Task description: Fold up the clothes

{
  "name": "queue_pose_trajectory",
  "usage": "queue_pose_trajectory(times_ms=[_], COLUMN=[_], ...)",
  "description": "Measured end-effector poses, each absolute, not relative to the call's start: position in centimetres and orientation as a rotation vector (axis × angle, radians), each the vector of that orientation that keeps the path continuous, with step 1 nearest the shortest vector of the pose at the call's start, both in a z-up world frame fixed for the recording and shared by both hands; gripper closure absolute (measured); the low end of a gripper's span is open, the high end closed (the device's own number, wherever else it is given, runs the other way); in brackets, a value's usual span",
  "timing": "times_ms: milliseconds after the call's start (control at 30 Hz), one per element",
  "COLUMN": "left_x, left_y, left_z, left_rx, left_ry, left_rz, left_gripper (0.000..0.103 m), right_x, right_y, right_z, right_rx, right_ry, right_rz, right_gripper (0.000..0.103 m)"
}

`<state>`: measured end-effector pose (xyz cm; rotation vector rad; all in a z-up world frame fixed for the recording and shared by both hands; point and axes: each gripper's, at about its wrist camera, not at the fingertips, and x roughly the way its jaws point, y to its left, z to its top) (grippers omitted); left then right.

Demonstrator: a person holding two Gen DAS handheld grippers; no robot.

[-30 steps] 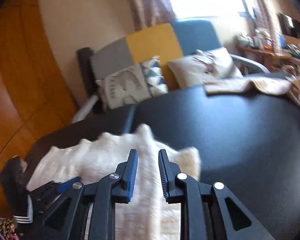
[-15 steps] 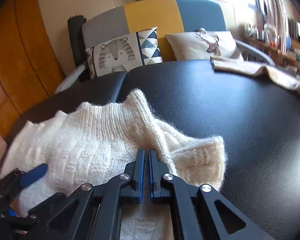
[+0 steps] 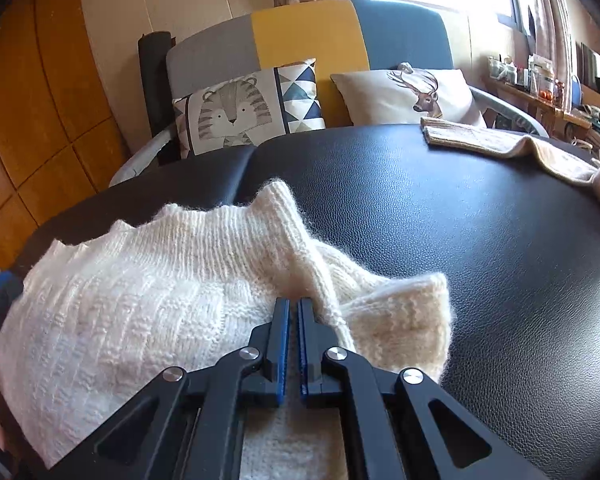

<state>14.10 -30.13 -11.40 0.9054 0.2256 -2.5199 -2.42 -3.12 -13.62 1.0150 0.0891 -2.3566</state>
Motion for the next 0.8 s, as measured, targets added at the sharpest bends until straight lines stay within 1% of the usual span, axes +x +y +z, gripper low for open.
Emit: queue_pose_trajectory(times_ms=[33,67,100,233,433,500,700,800], left_x=[14.1,14.1,14.1,15.0,16.9,17.9,18.2,18.2], left_y=[-31.1,-32.0,-33.0,-35.7,-37.5,-38.4,-38.2,-38.0], left_z=[-11.9,-12.4,-13.1,-15.4,-16.0,-16.2,-16.5,-16.5], left_rx=[0.926,0.947,0.974,1.016,1.004,0.989,1.004,1.006], left_ry=[0.229,0.233,0.239,0.276,0.324,0.404,0.381,0.363], left_rz=[-2.495,-2.470,-2.440,-2.399,-2.414,-2.435,-2.454,-2.455], left_gripper=[0.041,0.049,0.050,0.051,0.050,0.050,0.050,0.049], right_x=[-2.4,-2.3,-2.3,-2.4,-2.4,-2.5,-2.6,-2.9], right_y=[-3.2,-3.3,-3.3,-3.4,-3.4,-3.3,-3.5,-3.5], right_z=[-13.6,-13.6,-13.5,-13.5,-13.5,-13.5,-13.6,-13.4], right_rx=[1.013,1.011,1.009,1.007,1.006,1.006,1.005,1.030], right_ry=[0.097,0.105,0.110,0.116,0.117,0.113,0.124,0.114], right_rz=[-2.360,-2.364,-2.366,-2.369,-2.368,-2.366,-2.368,-2.340], right_gripper=[0.102,0.102,0.102,0.102,0.102,0.102,0.102,0.100])
